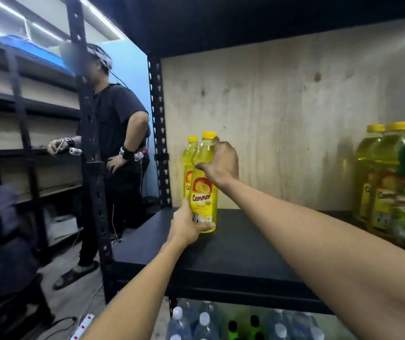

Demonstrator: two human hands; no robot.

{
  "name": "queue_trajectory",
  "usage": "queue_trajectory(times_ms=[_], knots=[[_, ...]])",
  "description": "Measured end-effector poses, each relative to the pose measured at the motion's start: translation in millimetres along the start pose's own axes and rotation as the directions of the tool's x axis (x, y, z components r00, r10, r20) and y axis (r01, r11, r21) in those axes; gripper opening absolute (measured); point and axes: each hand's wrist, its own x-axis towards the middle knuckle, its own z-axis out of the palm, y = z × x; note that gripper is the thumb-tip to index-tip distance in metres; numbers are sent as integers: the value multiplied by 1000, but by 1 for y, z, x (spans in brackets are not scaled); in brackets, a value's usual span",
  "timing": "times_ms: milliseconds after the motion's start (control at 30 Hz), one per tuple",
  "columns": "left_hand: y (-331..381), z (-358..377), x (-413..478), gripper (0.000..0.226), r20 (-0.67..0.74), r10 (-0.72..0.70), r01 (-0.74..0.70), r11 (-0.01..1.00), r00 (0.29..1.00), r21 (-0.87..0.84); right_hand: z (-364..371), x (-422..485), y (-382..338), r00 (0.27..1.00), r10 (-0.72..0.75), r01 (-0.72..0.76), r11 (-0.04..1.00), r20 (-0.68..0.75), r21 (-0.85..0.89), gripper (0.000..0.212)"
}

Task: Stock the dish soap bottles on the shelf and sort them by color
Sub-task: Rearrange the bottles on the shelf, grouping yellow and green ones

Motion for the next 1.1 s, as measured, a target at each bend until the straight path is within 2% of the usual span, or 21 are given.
queue_trajectory(times_ms=[67,200,333,500,567,667,733,767,833,867,933,967,1033,1100], knots=[[-15,-7,9,77,-6,-18,18,1000,1000,-21,21,4,-13,999,-36,37,999,25,-4,72],[-34,-13,20,83,-17,-29,27,995,999,-94,47,13,-25,997,-65,67,997,42,-48,75],[-43,-15,26,75,14,-70,71,979,997,-191,57,12,-22,996,-85,86,994,16,-68,78],[-45,-12,25,75,-4,-102,99,974,995,-204,57,14,-19,997,-77,78,994,13,-79,74],[-45,-10,25,81,4,-106,104,971,994,-214,57,12,-20,998,-58,58,995,7,-82,74],[-41,-12,21,105,27,-89,93,968,996,-233,49,7,-25,998,-2,4,1000,66,-29,82],[-33,-16,13,115,-32,-63,54,969,997,-239,29,-3,-26,989,46,-55,997,144,58,87],[-26,-19,7,113,-110,-41,18,979,993,-202,13,-11,-24,985,69,-85,991,159,99,83],[-12,-20,-8,93,-346,94,-106,994,934,-17,-29,-32,-12,989,86,-103,984,119,145,64],[-2,-19,-18,79,-450,214,-187,977,867,104,-56,-44,-2,994,85,-95,985,75,147,54],[26,-8,-42,54,-538,392,-335,920,746,205,-120,-70,20,997,67,-64,991,-24,118,43],[44,3,-56,46,-517,429,-410,898,741,157,-154,-81,31,995,50,-44,996,-82,78,40],[90,31,-86,37,-379,447,-513,854,810,-90,-218,-98,52,976,10,-21,999,-220,-47,36],[144,67,-113,29,-174,444,-477,826,879,-302,-272,-105,71,940,6,-68,983,-341,-171,33]])
